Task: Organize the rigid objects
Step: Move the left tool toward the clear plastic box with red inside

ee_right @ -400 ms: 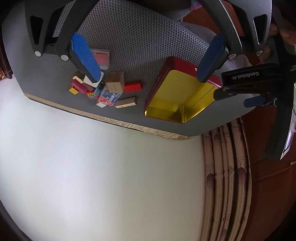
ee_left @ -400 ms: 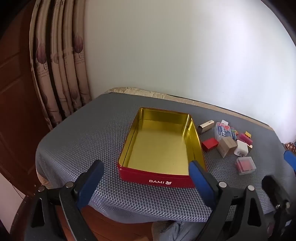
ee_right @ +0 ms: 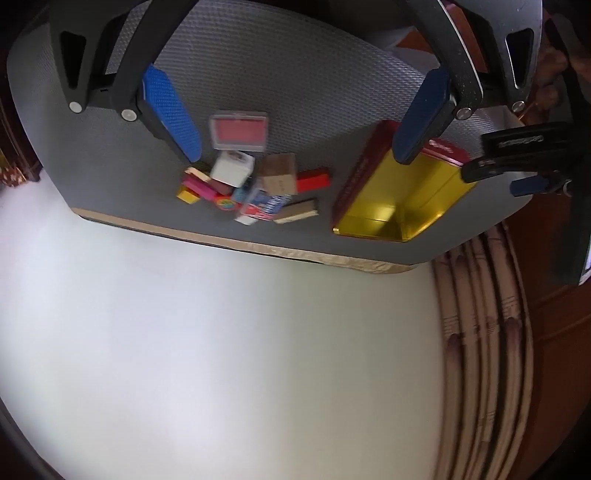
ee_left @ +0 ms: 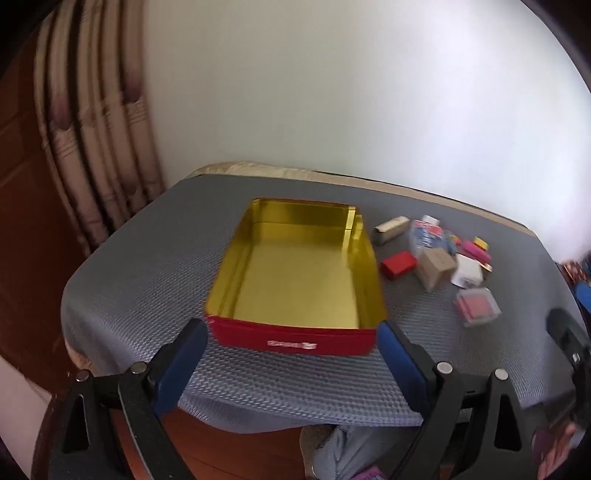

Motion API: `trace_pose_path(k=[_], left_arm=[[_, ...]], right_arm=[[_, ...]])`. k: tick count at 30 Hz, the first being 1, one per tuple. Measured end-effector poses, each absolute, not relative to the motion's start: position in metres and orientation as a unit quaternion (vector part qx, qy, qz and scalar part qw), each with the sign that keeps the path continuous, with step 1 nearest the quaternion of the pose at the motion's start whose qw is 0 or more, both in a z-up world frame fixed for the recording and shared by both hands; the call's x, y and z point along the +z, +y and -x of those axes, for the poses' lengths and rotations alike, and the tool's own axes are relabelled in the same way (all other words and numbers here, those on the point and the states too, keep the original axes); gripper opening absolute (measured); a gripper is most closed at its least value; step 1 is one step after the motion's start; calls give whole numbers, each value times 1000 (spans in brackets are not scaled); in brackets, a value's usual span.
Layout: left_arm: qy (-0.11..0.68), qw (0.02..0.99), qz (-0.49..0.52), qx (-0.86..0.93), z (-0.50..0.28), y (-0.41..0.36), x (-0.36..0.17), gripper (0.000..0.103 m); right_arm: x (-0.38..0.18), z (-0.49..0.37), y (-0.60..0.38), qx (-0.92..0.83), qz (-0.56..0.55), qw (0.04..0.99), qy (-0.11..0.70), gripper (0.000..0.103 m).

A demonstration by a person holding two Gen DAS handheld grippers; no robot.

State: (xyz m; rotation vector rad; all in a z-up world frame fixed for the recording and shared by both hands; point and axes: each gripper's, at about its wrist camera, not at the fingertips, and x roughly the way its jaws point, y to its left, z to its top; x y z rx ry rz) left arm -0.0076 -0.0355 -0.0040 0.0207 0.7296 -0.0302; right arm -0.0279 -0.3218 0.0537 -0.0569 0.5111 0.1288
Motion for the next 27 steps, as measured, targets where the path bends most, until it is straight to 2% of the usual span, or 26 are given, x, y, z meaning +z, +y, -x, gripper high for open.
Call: trace_pose_path(k=[10,27], left_arm=[[372,922,-82,-62,14,-79,-8,95],[372,896,-181,-165,4,-156,-20,95]], right_arm=[[24,11,-384,15,-17,959,284,103],[4,15,-419,-28,-40,952,302,103]])
